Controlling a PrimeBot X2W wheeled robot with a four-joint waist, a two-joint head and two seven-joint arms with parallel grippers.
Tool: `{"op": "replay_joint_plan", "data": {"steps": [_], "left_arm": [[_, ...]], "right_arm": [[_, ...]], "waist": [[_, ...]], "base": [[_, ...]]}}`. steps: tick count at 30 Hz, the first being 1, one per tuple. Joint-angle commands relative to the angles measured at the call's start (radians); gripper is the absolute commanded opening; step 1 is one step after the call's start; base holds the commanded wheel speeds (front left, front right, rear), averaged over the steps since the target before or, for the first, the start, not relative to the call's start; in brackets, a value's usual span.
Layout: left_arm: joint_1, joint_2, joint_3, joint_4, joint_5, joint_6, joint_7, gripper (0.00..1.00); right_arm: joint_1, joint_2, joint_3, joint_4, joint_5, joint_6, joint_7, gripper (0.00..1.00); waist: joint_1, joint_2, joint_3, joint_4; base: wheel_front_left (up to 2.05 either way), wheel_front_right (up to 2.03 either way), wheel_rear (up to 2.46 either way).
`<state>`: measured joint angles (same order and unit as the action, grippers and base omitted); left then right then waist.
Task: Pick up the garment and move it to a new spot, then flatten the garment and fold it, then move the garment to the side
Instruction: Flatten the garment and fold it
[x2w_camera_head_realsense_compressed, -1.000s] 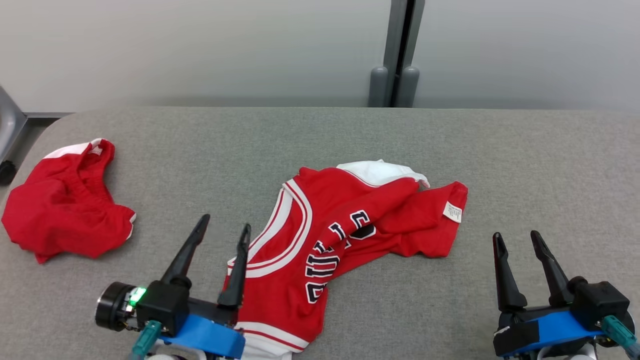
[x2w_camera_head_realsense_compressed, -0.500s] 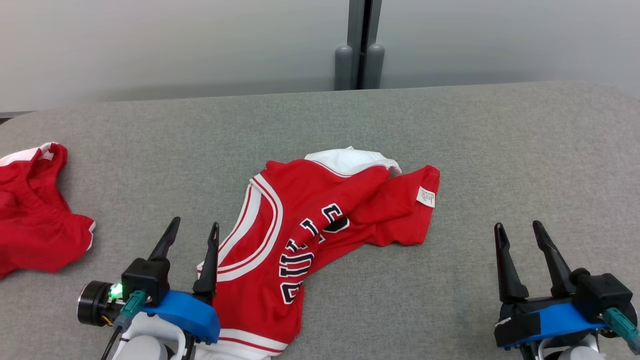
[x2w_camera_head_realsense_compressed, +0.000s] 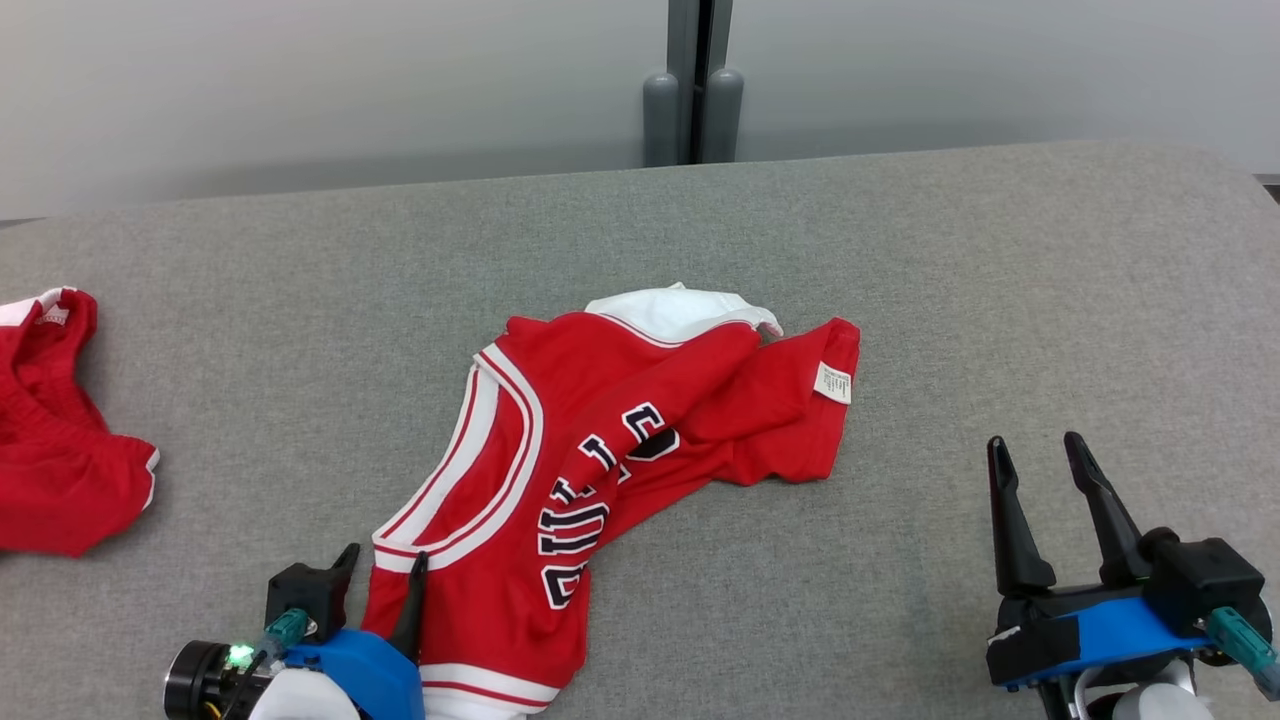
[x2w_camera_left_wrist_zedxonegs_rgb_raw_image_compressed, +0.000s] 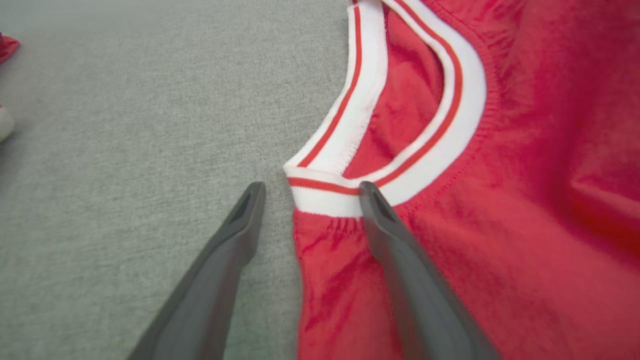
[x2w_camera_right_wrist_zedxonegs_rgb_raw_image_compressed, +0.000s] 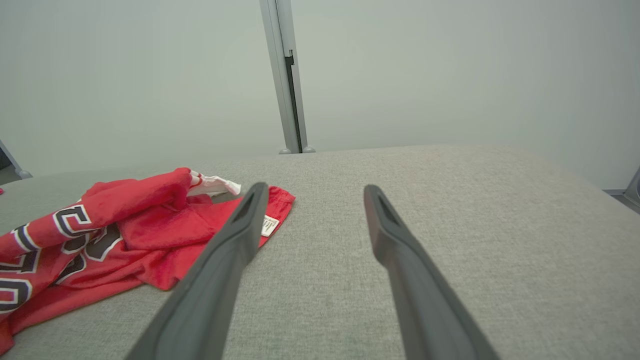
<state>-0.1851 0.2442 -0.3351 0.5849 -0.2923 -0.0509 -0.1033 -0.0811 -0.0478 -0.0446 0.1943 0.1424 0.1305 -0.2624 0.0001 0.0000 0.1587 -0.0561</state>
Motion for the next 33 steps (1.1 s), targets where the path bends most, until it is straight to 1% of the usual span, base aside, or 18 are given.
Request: {"op": "replay_joint_plan", "data": {"steps": [1, 4, 5, 6, 7, 9, 10, 13, 18, 19, 24, 29, 30, 31, 32, 33], "left_arm": [[-0.022, -0.004, -0.004, 0.025, -0.006, -0.004, 0.011, 1.00], [-0.036, -0.011, -0.012, 0.068, -0.011, -0.010, 0.021, 1.00], [-0.046, -0.023, -0.023, 0.095, -0.018, -0.020, 0.035, 0.96], [-0.053, -0.023, -0.029, 0.107, -0.018, -0.025, 0.039, 0.29], [-0.062, -0.026, -0.035, 0.113, -0.016, -0.032, 0.036, 0.00], [-0.071, -0.028, -0.037, 0.117, -0.017, -0.034, 0.024, 0.00], [-0.096, -0.026, -0.033, 0.118, -0.022, -0.035, 0.002, 0.00], [-0.134, -0.022, -0.021, 0.105, -0.020, -0.027, -0.036, 0.00], [-0.178, 0.002, 0.008, 0.069, -0.013, 0.008, -0.105, 0.00], [-0.178, 0.002, 0.008, 0.069, -0.013, 0.008, -0.105, 0.00], [-0.200, 0.032, 0.054, 0.044, -0.022, 0.047, -0.143, 0.00], [-0.207, 0.026, 0.074, 0.082, -0.038, 0.065, -0.152, 0.00], [-0.210, 0.026, 0.075, 0.095, -0.039, 0.064, -0.154, 0.15], [-0.215, 0.023, 0.078, 0.105, -0.039, 0.064, -0.156, 0.49], [-0.218, 0.020, 0.080, 0.114, -0.040, 0.065, -0.157, 1.00], [-0.218, 0.017, 0.083, 0.117, -0.039, 0.067, -0.158, 1.00]], "right_arm": [[-0.015, -0.005, -0.001, 0.001, 0.000, 0.001, -0.004, 1.00], [-0.015, -0.005, 0.000, 0.000, -0.004, 0.001, -0.004, 1.00], [-0.015, -0.005, -0.001, -0.001, -0.007, 0.001, -0.004, 1.00], [-0.015, -0.005, -0.001, -0.001, -0.008, 0.001, -0.004, 1.00], [-0.014, -0.005, -0.002, -0.001, -0.009, 0.001, -0.004, 1.00], [-0.013, -0.005, -0.003, -0.001, -0.009, 0.001, -0.004, 1.00], [-0.010, -0.005, -0.006, -0.002, -0.011, 0.001, -0.004, 1.00], [-0.004, -0.005, -0.007, -0.001, -0.011, 0.001, -0.004, 1.00], [-0.004, -0.005, 0.002, 0.001, -0.003, 0.001, -0.004, 1.00], [-0.004, -0.005, 0.002, 0.001, -0.003, 0.001, -0.004, 1.00], [-0.012, -0.005, 0.011, 0.002, -0.001, 0.001, -0.004, 1.00], [-0.018, -0.005, 0.009, 0.002, -0.003, 0.001, -0.004, 1.00], [-0.019, -0.005, 0.008, 0.002, -0.002, 0.001, -0.004, 1.00], [-0.019, -0.005, 0.007, 0.001, -0.001, 0.001, -0.004, 1.00], [-0.019, -0.005, 0.005, 0.001, -0.001, 0.001, -0.004, 1.00], [-0.017, -0.005, 0.003, 0.001, 0.000, 0.001, -0.004, 1.00]], "waist": [[-0.0001, 0.0000, 0.001, -0.003], [-0.0001, 0.0000, 0.002, -0.006], [-0.0001, 0.0000, 0.001, -0.007], [-0.0001, 0.0000, 0.000, -0.007], [-0.0001, 0.0000, -0.001, -0.007], [-0.0001, 0.0000, -0.002, -0.006], [-0.0001, 0.0000, -0.006, -0.003], [-0.0001, 0.0000, -0.011, 0.002], [-0.0001, 0.0000, -0.014, 0.001], [-0.0001, 0.0000, -0.014, 0.001], [-0.0001, 0.0000, -0.006, -0.030], [-0.0001, 0.0000, 0.007, -0.051], [-0.0001, 0.0000, 0.010, -0.052], [-0.0001, 0.0000, 0.011, -0.053], [-0.0001, 0.0000, 0.012, -0.053], [-0.0001, 0.0000, 0.013, -0.051]], "base": [[0.00, 0.00, 0.00], [0.00, 0.00, 0.00], [0.00, 0.00, 0.00], [0.00, 0.00, 0.00], [0.00, 0.00, 0.00], [0.00, 0.00, 0.00], [0.00, 0.00, 0.00], [0.00, 0.00, 0.00], [0.00, 0.00, 0.00], [0.00, 0.00, 0.00], [0.00, 0.00, 0.00], [0.00, 0.00, 0.00], [0.00, 0.00, 0.00], [0.00, 0.00, 0.00], [0.00, 0.00, 0.00], [0.00, 0.00, 0.00]]}}
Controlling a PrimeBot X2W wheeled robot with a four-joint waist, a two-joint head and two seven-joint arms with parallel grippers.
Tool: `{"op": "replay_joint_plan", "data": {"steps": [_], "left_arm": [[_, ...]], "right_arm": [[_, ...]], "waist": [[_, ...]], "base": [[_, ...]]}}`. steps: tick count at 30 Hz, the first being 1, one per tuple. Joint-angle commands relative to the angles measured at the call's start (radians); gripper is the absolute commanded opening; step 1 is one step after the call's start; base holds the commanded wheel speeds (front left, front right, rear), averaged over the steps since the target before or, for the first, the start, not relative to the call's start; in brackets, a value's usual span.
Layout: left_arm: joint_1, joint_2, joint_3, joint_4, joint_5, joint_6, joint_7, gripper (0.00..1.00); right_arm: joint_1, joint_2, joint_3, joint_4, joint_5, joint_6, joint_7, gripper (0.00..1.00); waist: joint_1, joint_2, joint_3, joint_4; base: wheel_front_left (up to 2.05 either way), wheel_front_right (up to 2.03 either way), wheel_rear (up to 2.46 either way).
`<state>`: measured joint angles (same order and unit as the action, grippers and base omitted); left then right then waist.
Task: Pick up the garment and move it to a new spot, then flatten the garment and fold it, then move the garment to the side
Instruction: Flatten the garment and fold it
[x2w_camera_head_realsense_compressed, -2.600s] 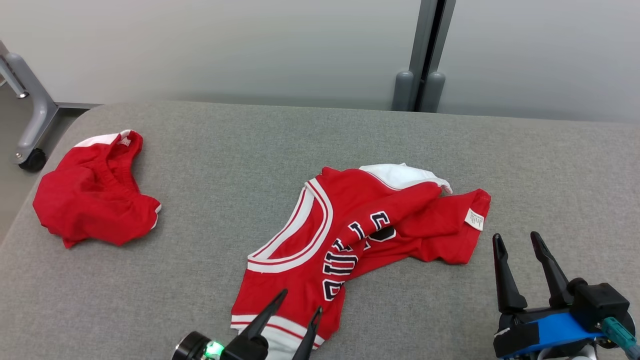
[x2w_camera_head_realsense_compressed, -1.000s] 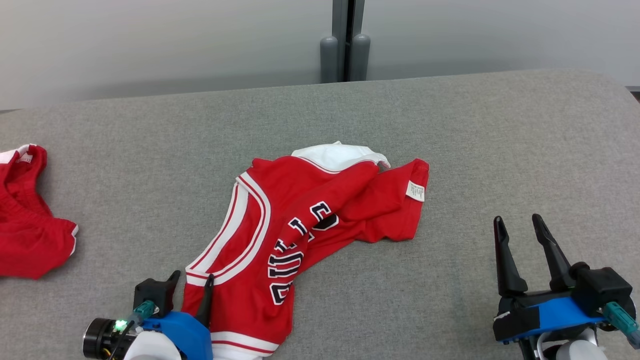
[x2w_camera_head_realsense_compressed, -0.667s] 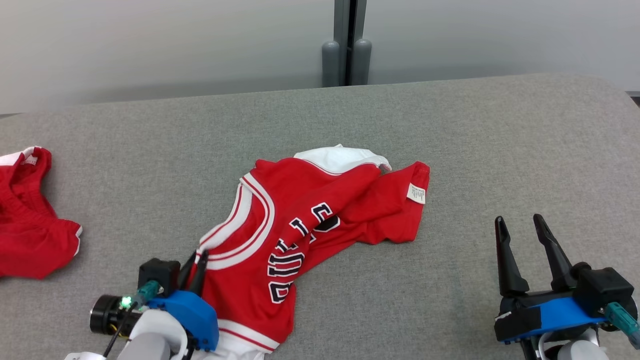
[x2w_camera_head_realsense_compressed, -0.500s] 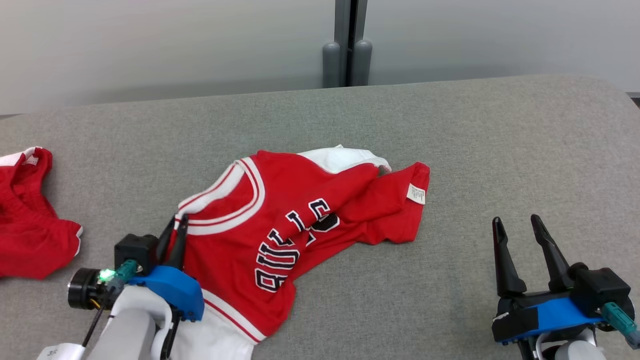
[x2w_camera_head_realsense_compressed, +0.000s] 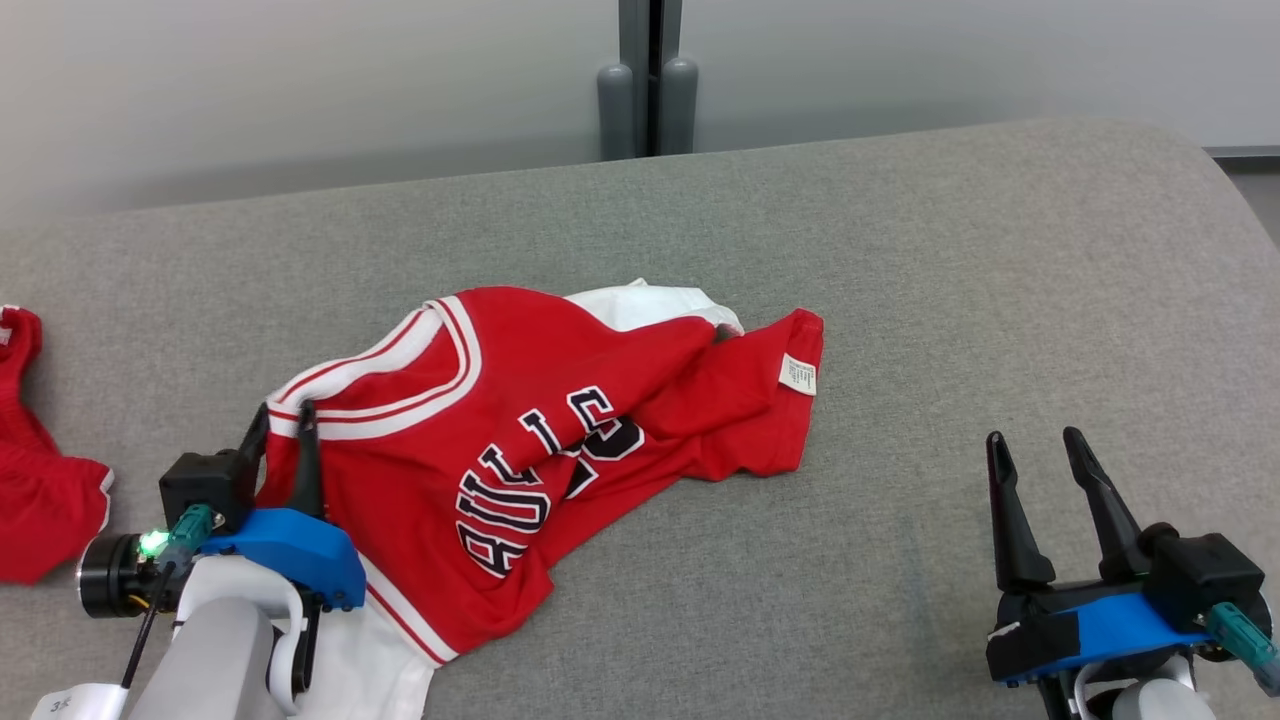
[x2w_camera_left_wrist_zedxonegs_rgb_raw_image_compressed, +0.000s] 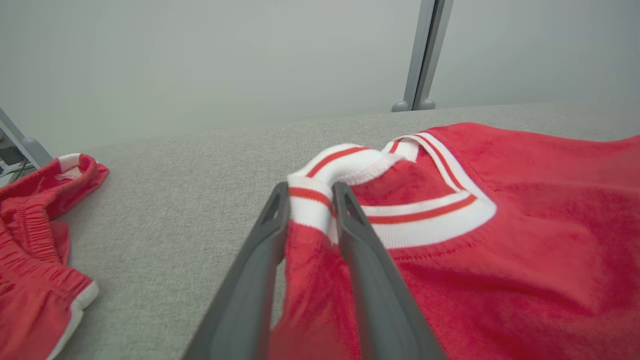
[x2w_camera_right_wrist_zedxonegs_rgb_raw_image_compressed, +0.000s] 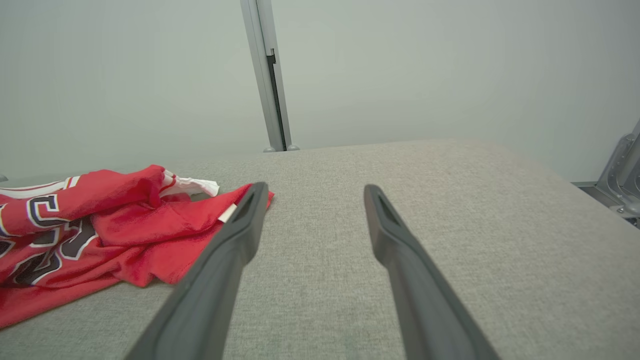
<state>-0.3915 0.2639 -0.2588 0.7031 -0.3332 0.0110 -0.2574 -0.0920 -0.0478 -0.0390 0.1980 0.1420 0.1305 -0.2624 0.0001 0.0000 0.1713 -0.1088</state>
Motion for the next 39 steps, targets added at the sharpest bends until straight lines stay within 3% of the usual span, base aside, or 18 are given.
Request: {"op": "replay_joint_plan", "data": {"steps": [1, 8, 19, 28, 39], "left_arm": [[-0.011, -0.007, 0.009, -0.003, 0.003, 0.006, -0.006, 1.00], [0.076, -0.037, 0.083, -0.191, 0.024, 0.011, -0.009, 1.00], [0.302, -0.125, 0.176, -0.481, 0.121, -0.018, -0.009, 1.00], [0.416, -0.183, 0.206, -0.562, 0.158, -0.030, -0.009, 1.00], [0.405, -0.200, 0.233, -0.559, 0.188, -0.054, -0.009, 1.00]], "right_arm": [[-0.005, -0.005, -0.005, -0.003, 0.001, 0.001, -0.004, 1.00], [0.006, -0.005, -0.010, 0.005, 0.003, 0.001, -0.004, 1.00], [0.040, -0.005, -0.010, 0.015, -0.001, 0.001, -0.004, 1.00], [0.064, -0.005, -0.008, 0.022, -0.004, 0.001, -0.004, 1.00], [0.066, -0.005, -0.010, 0.035, -0.010, 0.001, -0.004, 1.00]], "waist": [[-0.0001, 0.0000, -0.001, 0.004], [-0.0001, 0.0000, -0.026, 0.041], [-0.0001, 0.0000, -0.092, 0.106], [-0.0001, 0.0000, -0.124, 0.140], [-0.0001, 0.0000, -0.114, 0.149]], "base": [[0.00, 0.00, 0.00], [0.00, 0.00, 0.00], [0.00, 0.00, 0.00], [0.00, 0.00, 0.00], [0.00, 0.00, 0.00]]}}
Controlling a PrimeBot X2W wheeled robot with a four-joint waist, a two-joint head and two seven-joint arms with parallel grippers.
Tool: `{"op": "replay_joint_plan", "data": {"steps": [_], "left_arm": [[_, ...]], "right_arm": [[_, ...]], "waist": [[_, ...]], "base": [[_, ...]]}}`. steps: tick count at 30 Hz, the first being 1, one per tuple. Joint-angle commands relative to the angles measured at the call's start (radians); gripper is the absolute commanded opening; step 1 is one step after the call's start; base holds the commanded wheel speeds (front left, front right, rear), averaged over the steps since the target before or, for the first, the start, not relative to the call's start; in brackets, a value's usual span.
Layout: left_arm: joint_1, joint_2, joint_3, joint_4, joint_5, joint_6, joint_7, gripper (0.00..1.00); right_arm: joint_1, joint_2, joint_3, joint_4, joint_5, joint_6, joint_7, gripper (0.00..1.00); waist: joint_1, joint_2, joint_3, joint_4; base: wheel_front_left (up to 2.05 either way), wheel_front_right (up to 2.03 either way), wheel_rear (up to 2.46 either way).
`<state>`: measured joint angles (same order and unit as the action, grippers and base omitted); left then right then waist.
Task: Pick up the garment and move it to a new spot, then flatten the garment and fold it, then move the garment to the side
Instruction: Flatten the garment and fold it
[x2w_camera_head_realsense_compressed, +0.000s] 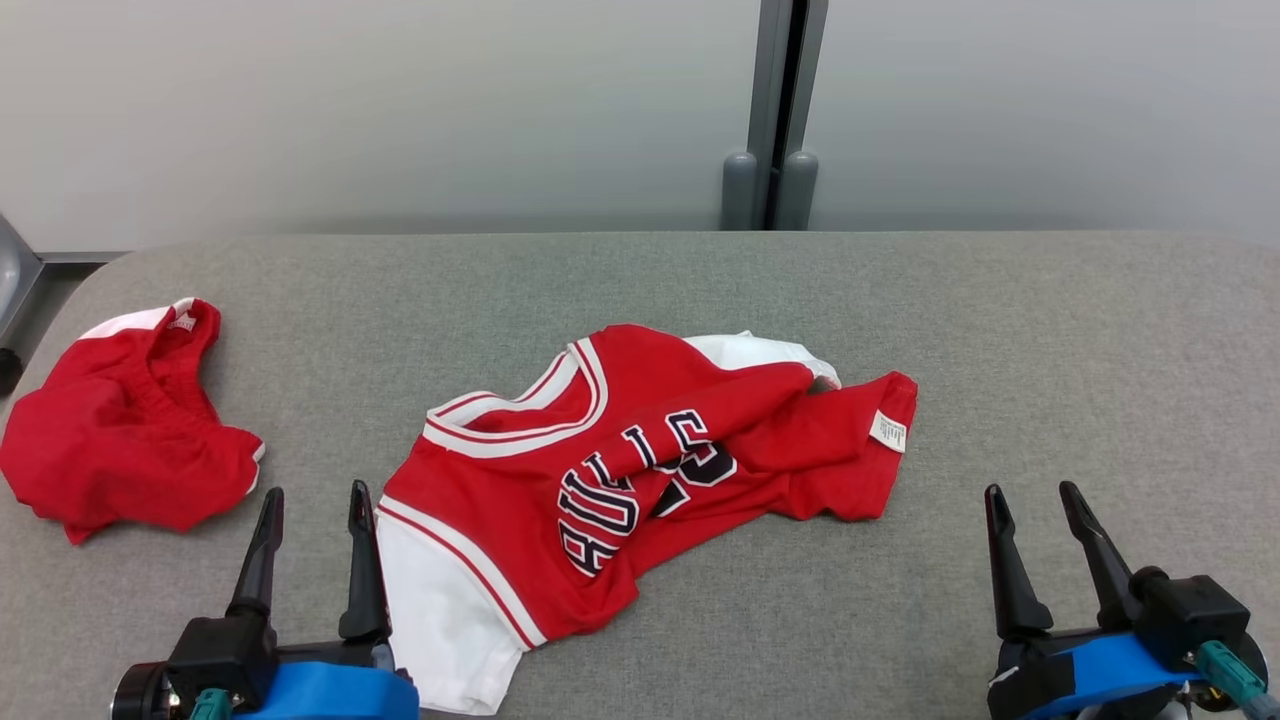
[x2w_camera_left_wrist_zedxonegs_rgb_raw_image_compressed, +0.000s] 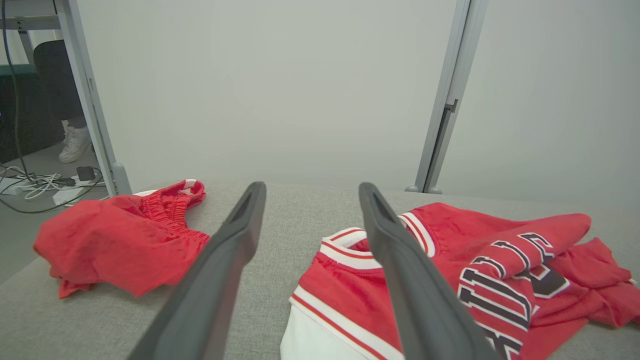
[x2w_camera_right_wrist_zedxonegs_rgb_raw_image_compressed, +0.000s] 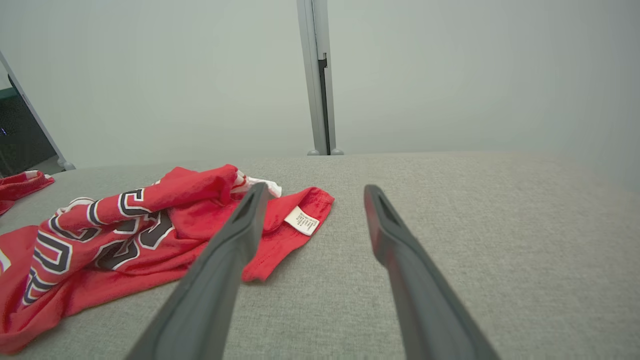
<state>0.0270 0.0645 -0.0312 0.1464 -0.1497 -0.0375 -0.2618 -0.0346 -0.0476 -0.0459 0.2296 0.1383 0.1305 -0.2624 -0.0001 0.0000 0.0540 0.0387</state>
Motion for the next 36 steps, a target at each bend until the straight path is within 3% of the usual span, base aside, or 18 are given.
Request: {"op": "replay_joint_plan", "data": {"steps": [1, 12, 16, 23, 36], "left_arm": [[-0.018, -0.001, 0.006, -0.003, 0.007, -0.007, -0.005, 1.00], [-0.063, -0.012, -0.013, 0.016, 0.013, -0.024, -0.005, 1.00], [-0.080, -0.014, -0.030, 0.019, 0.012, -0.027, -0.005, 1.00], [-0.119, -0.015, -0.070, 0.014, -0.010, -0.021, -0.005, 1.00], [-0.168, -0.015, -0.131, 0.012, -0.042, 0.001, -0.005, 1.00]], "right_arm": [[0.002, -0.005, -0.005, 0.007, -0.008, 0.001, -0.004, 1.00], [-0.169, -0.005, -0.029, 0.104, -0.090, 0.001, -0.004, 1.00], [-0.266, -0.007, -0.072, 0.189, -0.154, 0.001, 0.004, 1.00], [-0.414, -0.076, -0.161, 0.371, -0.226, 0.001, 0.032, 1.00], [-0.535, -0.146, -0.214, 0.693, -0.268, 0.001, 0.037, 1.00]], "waist": [[0.0001, 0.0000, 0.007, 0.003], [0.0001, 0.0000, 0.060, 0.057], [0.0001, 0.0000, 0.089, 0.089], [0.0001, 0.0000, 0.152, 0.160], [0.0001, 0.0000, 0.213, 0.237]], "base": [[0.00, 0.00, 0.00], [0.00, 0.00, 0.00], [0.00, 0.00, 0.00], [0.00, 0.00, 0.00], [0.00, 0.00, 0.00]]}}
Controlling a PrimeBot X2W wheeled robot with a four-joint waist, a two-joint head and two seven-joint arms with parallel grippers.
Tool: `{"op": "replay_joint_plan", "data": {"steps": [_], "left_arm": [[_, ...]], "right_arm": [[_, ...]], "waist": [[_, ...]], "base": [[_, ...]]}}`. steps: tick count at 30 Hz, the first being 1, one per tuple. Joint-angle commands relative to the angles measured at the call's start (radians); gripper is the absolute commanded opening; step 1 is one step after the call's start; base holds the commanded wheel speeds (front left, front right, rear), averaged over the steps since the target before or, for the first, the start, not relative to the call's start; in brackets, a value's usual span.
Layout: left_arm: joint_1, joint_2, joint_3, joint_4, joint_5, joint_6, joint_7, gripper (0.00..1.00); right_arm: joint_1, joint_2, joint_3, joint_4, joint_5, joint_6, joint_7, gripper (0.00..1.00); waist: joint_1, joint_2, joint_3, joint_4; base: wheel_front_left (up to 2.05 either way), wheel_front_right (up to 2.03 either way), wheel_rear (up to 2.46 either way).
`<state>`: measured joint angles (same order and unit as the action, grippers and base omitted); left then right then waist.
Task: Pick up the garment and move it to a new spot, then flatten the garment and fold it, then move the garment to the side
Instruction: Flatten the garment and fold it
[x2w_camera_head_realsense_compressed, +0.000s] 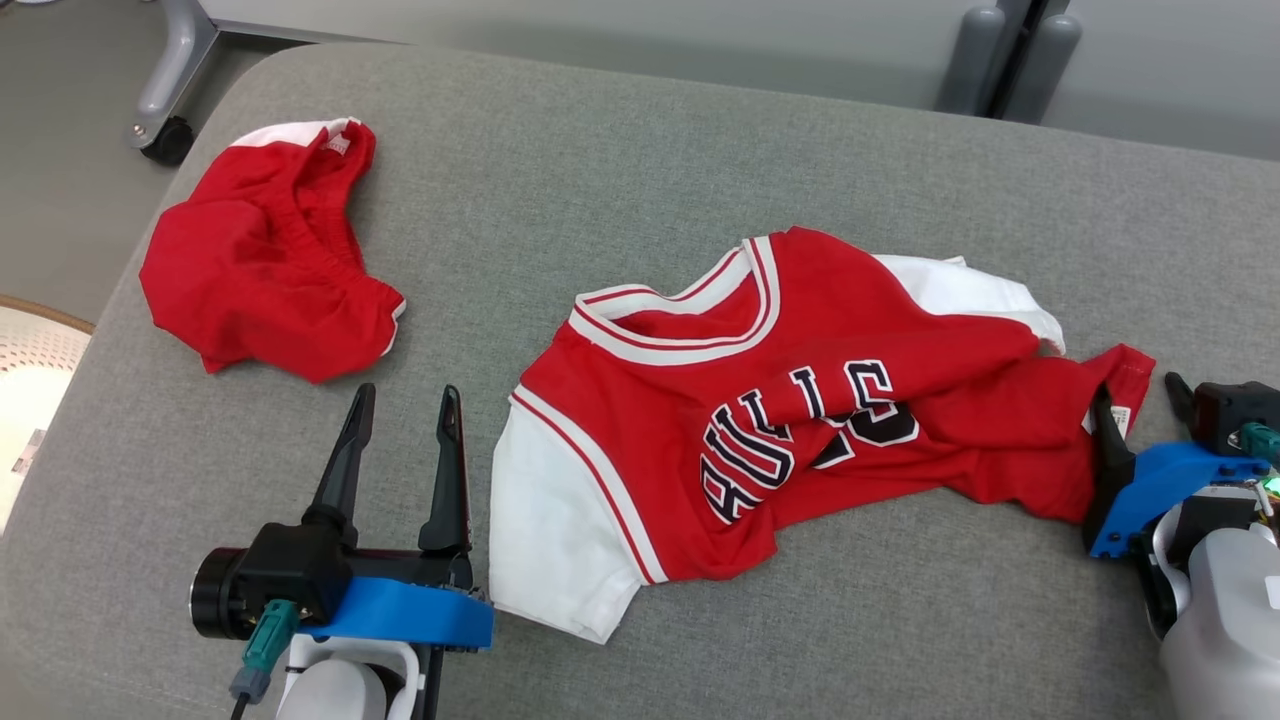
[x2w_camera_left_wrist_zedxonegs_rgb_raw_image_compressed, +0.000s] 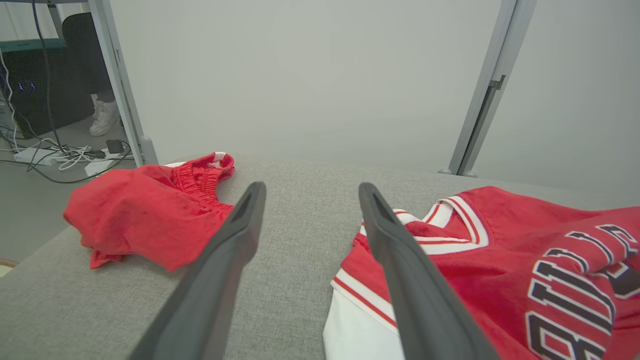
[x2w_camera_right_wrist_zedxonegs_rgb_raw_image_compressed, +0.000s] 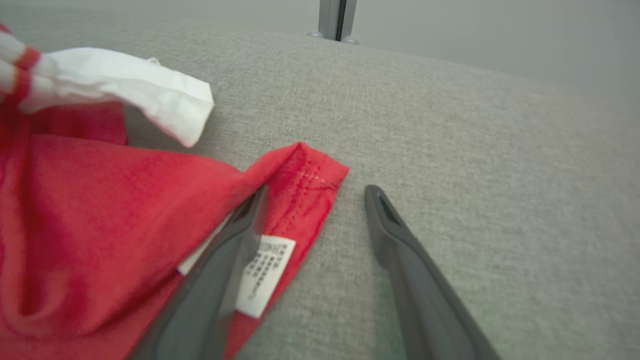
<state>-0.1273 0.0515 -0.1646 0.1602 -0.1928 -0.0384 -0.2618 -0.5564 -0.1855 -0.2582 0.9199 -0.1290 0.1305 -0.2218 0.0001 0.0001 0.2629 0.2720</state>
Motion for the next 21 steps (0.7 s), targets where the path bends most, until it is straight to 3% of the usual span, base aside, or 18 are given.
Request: {"op": "replay_joint_plan", "data": {"steps": [1, 4, 6, 12, 21], "left_arm": [[-0.015, -0.002, 0.001, -0.002, -0.001, 0.002, -0.005, 1.00], [-0.020, -0.002, -0.001, -0.002, -0.003, 0.004, -0.005, 1.00], [-0.023, -0.002, 0.000, 0.000, -0.002, 0.007, -0.005, 1.00], [-0.006, -0.002, 0.012, 0.005, 0.000, 0.010, -0.005, 1.00], [0.045, -0.002, 0.058, 0.016, 0.012, 0.002, -0.005, 1.00]], "right_arm": [[-0.017, -0.007, -0.002, 0.024, -0.002, 0.001, -0.006, 1.00], [-0.032, 0.004, 0.012, 0.076, 0.010, 0.001, -0.011, 1.00], [-0.049, 0.009, 0.024, 0.097, 0.019, 0.001, -0.020, 0.02], [-0.064, 0.016, 0.075, 0.049, 0.047, 0.001, -0.044, 0.00], [0.141, 0.064, 0.213, -0.328, 0.166, 0.001, -0.044, 0.00]], "waist": [[-0.0001, -0.0001, 0.005, 0.006], [-0.0001, -0.0001, 0.009, 0.009], [-0.0001, -0.0001, 0.010, 0.008], [-0.0001, -0.0001, -0.017, -0.030], [-0.0001, -0.0001, -0.111, -0.142]], "base": [[0.00, 0.00, 0.00], [0.00, 0.00, 0.00], [0.00, 0.00, 0.00], [0.00, 0.00, 0.00], [0.00, 0.00, 0.00]]}}
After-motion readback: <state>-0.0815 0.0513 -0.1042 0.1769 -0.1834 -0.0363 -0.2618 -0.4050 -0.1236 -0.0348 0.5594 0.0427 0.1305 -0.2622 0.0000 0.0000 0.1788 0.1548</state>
